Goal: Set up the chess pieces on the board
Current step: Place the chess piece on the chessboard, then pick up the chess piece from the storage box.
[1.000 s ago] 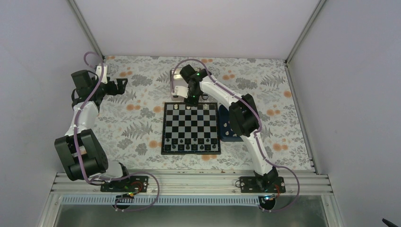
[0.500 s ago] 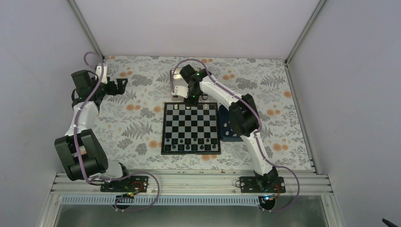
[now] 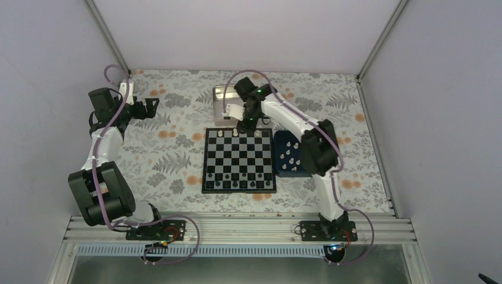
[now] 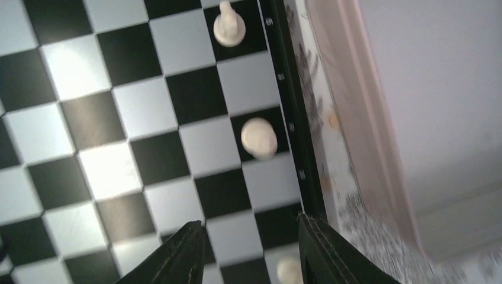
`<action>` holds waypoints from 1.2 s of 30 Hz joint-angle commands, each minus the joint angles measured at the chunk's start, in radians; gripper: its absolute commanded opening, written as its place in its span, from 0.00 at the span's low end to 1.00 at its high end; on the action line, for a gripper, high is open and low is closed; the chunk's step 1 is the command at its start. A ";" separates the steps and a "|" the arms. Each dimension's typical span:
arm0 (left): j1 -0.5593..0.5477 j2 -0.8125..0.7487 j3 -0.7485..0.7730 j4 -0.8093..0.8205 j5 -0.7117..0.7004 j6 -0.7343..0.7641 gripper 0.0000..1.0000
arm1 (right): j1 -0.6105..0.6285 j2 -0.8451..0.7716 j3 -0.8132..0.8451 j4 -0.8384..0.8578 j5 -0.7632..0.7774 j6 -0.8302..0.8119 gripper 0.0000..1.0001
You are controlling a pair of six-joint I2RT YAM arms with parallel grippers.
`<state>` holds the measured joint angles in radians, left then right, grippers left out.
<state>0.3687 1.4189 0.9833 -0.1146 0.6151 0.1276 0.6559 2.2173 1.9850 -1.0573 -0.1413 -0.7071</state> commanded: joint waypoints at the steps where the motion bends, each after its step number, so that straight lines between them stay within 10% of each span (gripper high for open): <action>1: 0.011 0.001 -0.007 0.002 0.024 0.017 1.00 | -0.069 -0.224 -0.139 0.022 0.000 0.015 0.44; 15: 0.014 0.002 -0.010 0.006 0.043 0.014 1.00 | -0.446 -0.603 -0.645 0.145 -0.055 -0.018 0.45; 36: 0.018 -0.003 -0.008 -0.001 0.041 0.017 1.00 | -0.550 -0.535 -0.850 0.315 -0.038 -0.023 0.43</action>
<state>0.3782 1.4189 0.9825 -0.1146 0.6395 0.1272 0.1482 1.6642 1.1473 -0.7727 -0.1921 -0.7147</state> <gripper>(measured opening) 0.999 0.433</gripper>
